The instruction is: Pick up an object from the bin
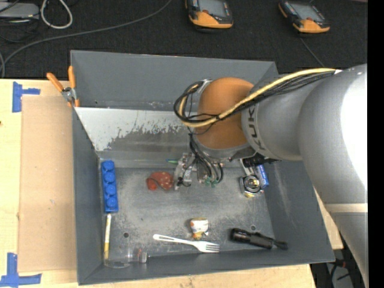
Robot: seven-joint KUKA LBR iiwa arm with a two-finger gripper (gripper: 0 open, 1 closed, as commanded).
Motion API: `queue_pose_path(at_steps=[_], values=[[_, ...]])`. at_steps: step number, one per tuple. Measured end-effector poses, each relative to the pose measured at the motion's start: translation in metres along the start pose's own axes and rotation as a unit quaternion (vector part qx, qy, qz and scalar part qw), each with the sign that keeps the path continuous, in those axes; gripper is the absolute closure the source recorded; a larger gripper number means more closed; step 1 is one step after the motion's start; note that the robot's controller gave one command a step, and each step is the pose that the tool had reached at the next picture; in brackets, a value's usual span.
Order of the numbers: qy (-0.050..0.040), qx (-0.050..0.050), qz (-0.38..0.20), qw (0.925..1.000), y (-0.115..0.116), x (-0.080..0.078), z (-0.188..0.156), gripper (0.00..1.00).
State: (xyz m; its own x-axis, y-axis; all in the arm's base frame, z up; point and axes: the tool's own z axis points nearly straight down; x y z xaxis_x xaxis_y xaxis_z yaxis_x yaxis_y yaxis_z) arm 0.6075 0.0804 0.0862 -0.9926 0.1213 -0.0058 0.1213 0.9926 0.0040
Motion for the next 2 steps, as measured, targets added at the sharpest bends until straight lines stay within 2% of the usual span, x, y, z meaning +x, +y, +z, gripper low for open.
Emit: queue_pose_path(at_steps=[1, 2], values=[[-0.0014, 0.001, 0.007, 1.0, 0.0092, -0.0027, 0.0043, 1.0], [0.0005, -0.001, 0.038, 0.9993, 0.0173, 0.005, -0.0006, 1.0]])
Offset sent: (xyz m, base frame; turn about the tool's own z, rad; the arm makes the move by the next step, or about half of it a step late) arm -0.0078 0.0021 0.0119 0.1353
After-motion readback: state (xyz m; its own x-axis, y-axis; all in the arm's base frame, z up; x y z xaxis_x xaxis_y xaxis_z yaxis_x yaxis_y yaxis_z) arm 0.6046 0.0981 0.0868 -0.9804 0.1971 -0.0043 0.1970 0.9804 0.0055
